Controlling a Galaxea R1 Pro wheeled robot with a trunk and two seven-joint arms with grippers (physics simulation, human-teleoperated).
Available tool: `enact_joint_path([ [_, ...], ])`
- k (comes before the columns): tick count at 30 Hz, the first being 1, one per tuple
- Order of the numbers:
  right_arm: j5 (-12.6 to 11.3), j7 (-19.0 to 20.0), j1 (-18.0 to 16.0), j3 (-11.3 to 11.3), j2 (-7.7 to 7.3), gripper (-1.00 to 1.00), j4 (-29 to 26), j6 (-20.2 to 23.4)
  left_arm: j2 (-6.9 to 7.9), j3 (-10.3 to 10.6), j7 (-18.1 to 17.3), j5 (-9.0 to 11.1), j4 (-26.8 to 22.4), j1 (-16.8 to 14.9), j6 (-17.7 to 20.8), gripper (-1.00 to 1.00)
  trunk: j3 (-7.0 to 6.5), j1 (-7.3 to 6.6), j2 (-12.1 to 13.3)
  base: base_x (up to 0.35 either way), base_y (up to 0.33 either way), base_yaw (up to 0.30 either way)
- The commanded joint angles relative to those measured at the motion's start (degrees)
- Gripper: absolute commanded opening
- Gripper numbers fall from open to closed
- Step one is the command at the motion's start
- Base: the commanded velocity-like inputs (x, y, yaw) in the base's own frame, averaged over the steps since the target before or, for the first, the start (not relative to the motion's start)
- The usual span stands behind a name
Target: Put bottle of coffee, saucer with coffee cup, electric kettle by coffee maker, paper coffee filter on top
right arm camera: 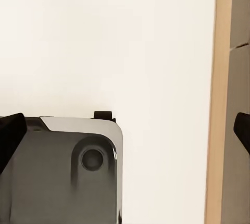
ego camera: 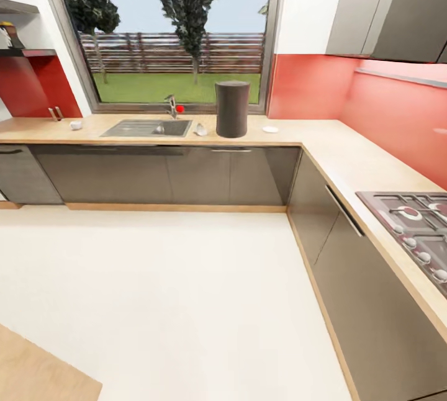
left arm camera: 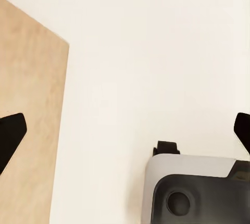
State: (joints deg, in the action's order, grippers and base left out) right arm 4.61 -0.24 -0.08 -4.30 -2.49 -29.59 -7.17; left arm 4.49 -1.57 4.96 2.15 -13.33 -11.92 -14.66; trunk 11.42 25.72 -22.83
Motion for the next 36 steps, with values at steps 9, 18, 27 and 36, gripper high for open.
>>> enact_joint_path([
  [9,0.48,-0.02,-0.01,-0.18,0.03,1.00,-0.03,-0.10,-0.01,-0.10,-0.04,0.23,0.00,-0.04,-0.20,1.00,0.09,0.06,-0.09,0.337,0.000,0.000],
  [18,0.48,-0.02,-0.01,-0.18,0.03,1.00,-0.03,-0.09,-0.01,-0.10,-0.04,0.23,0.02,-0.04,-0.20,1.00,0.09,0.06,-0.09,0.337,0.000,0.000],
  [27,0.48,-0.02,-0.01,-0.18,0.03,1.00,-0.03,-0.08,-0.01,-0.10,-0.04,0.23,0.04,-0.04,-0.20,1.00,0.09,0.06,-0.09,0.337,0.000,0.000],
  [36,0.48,-0.02,-0.01,-0.18,0.03,1.00,-0.03,-0.08,-0.01,-0.10,-0.04,0.23,0.01,-0.04,-0.20,1.00,0.09,0.06,-0.09,0.337,0.000,0.000],
])
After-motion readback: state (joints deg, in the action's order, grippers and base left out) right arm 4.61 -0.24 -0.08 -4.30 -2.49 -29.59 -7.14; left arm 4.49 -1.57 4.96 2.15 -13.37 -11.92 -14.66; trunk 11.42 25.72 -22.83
